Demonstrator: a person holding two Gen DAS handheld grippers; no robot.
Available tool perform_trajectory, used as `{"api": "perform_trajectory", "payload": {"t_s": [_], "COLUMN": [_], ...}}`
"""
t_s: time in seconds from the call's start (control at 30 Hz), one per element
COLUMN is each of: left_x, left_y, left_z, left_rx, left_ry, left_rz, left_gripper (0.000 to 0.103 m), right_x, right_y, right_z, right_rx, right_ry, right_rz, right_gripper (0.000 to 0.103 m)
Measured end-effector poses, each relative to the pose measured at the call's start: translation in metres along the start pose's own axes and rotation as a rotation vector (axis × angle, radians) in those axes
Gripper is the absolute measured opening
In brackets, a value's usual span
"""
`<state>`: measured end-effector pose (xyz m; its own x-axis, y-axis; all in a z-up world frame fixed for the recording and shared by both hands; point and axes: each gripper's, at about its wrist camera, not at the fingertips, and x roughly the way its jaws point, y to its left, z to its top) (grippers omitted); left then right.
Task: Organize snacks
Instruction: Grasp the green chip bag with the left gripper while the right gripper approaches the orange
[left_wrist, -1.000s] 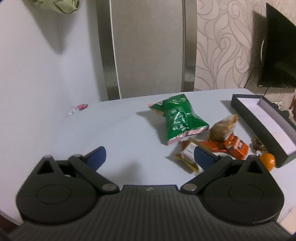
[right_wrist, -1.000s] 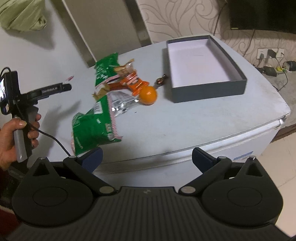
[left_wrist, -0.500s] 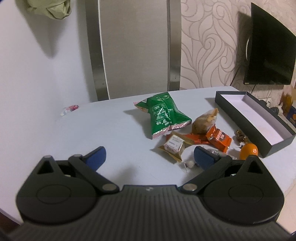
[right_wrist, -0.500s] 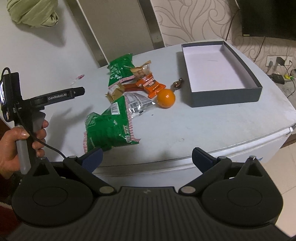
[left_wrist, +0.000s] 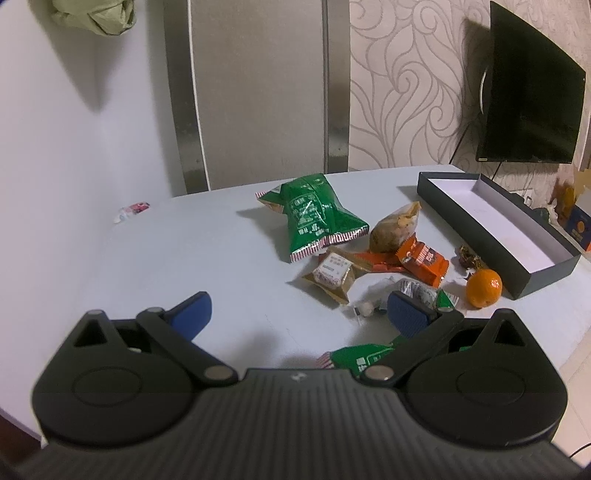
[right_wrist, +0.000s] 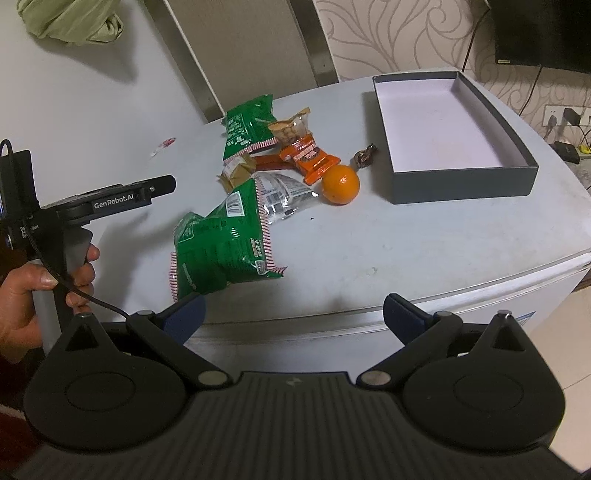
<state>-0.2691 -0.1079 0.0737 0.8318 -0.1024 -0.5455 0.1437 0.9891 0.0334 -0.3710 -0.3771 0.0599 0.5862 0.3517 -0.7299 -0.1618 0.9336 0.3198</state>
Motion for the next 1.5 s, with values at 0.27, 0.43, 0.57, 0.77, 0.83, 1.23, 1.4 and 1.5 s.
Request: {"api": "perform_trajectory", "payload": {"t_s": [0.27, 0.43, 0.57, 0.77, 0.83, 1.23, 1.4, 1.5], "left_x": [-0.005, -0.012, -0.008, 0.005, 0.006, 0.014, 0.020, 0.024], "left_y": [-0.012, -0.027, -0.040, -0.054, -0.058, -0.064, -0.070, -0.070], "left_z": [-0.010, -0.028, -0.040, -0.057, -0.062, -0.056, -0.062, -0.059], "left_rx": [0.032, 0.091, 0.139, 0.190, 0.207, 0.219, 0.244, 0.220], "left_ry": [-0.017, -0.071, -0.076, -0.053, -0.081, -0.065, -0.076, -0.057], "left_rz": [-0.040, -0.104, -0.155, -0.195, -0.184, -0.170, -0.163, -0.169], "left_gripper": [0.103, 0.103, 0.103, 0.103, 0.103, 0.103, 0.103, 0.103], "right_x": [-0.002, -0.007, -0.009, -0.010, -0.010, 0.002, 0.023, 0.041], "right_y": [-0.007, -0.012, -0.019, -0.024, -0.026, -0.022, -0.021, -0.017], "right_z": [-0.002, -0.005, -0.008, -0.013, -0.014, 0.012, 0.040, 0.058], "right_rx": [0.013, 0.025, 0.044, 0.057, 0.060, -0.012, -0.076, -0.130], "right_ry": [0.002, -0.003, 0.001, 0.013, 0.019, 0.011, -0.046, -0.075], "right_rz": [-0.004, -0.015, -0.030, -0.044, -0.049, -0.049, -0.016, -0.011], "right_gripper": [0.103, 0.103, 0.103, 0.103, 0.103, 0.103, 0.103, 0.099]}}
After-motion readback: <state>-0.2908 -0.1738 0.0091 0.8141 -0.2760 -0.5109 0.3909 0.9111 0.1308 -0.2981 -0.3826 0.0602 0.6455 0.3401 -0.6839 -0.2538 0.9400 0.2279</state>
